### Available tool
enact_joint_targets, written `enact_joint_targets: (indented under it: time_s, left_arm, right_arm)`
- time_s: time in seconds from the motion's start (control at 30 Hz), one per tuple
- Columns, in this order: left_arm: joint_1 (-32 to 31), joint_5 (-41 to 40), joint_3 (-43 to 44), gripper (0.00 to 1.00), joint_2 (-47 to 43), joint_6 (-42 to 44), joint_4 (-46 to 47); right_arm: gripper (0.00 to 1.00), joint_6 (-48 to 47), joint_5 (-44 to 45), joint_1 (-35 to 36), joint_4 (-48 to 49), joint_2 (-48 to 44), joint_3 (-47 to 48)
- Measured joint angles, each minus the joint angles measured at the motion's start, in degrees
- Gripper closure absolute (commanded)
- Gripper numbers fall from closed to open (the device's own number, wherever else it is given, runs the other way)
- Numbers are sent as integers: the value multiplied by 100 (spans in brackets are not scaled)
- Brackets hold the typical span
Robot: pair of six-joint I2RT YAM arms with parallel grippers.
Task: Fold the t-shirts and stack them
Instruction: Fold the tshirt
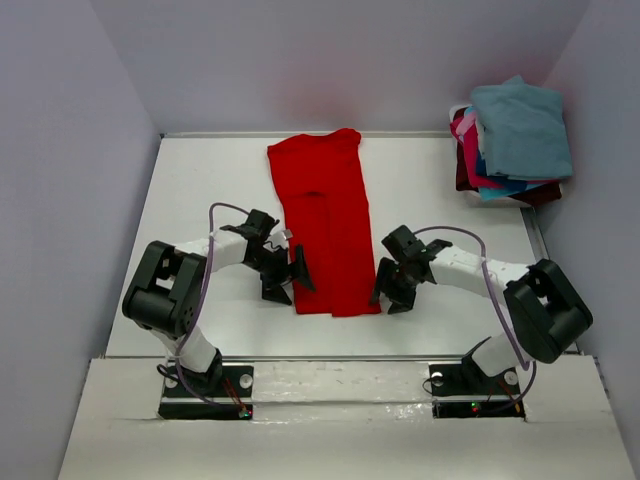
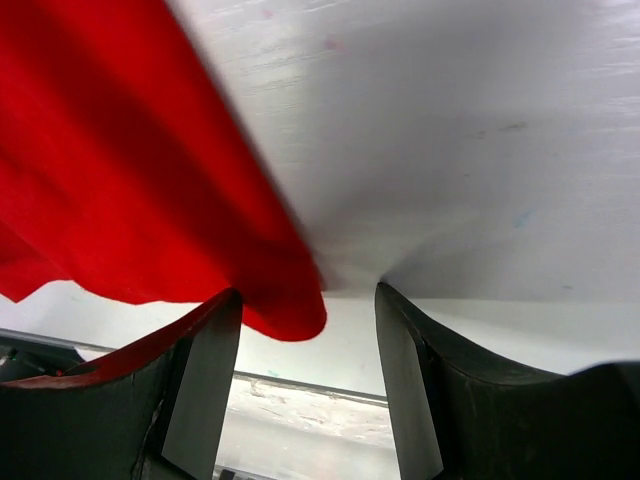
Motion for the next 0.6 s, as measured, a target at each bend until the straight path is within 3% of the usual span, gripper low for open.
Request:
enact_joint_targets:
  time_s: [0.33, 0.6]
  left_arm:
    - [2, 496, -328, 8, 2, -98, 267]
    - [2, 562, -426, 15, 0, -188, 352]
  right_arm:
    - [37, 262, -179, -243, 426, -398, -496]
    - [37, 472, -970, -315, 1318, -162, -688]
